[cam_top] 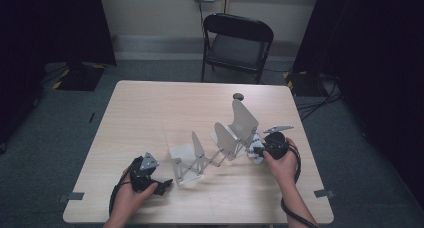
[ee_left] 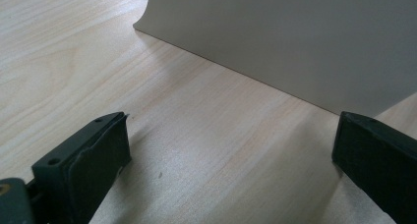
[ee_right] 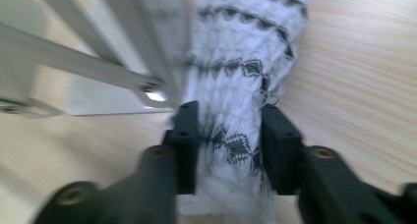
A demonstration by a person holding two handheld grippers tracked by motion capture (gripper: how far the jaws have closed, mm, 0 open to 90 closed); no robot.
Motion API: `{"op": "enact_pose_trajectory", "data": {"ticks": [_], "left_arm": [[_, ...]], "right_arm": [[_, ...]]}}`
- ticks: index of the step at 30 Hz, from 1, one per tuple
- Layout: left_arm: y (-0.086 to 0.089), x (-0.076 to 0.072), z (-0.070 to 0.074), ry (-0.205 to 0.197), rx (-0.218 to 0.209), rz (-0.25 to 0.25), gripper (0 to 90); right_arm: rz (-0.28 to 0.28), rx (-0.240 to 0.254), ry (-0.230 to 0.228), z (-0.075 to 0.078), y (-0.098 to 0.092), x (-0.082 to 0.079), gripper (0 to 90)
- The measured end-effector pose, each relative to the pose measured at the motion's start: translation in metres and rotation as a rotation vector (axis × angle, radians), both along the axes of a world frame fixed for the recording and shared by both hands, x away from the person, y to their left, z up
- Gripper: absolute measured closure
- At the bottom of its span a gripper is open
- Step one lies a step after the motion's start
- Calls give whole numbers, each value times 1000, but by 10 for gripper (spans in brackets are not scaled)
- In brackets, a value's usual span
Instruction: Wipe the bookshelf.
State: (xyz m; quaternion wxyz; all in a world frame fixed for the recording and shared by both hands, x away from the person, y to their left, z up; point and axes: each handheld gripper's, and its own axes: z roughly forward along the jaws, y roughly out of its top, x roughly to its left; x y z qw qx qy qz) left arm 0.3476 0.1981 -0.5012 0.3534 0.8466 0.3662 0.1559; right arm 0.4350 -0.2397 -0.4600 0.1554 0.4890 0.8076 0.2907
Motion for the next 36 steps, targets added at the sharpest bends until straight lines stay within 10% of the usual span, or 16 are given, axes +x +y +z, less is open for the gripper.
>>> {"op": "enact_pose_trajectory", "data": {"ticks": [8,16,36], "left_arm": [[-1,0,0,3,-1,0,3],[-1,0,0,4,-3,1,3],[-3,-1,0,4,-3,-3,3]], "right_arm": [[-23,-23,-24,1,-6,5,507],[-7,5,-5,-15,-3,8,771],[-25,76,-105,53,-12,2,786]]}}
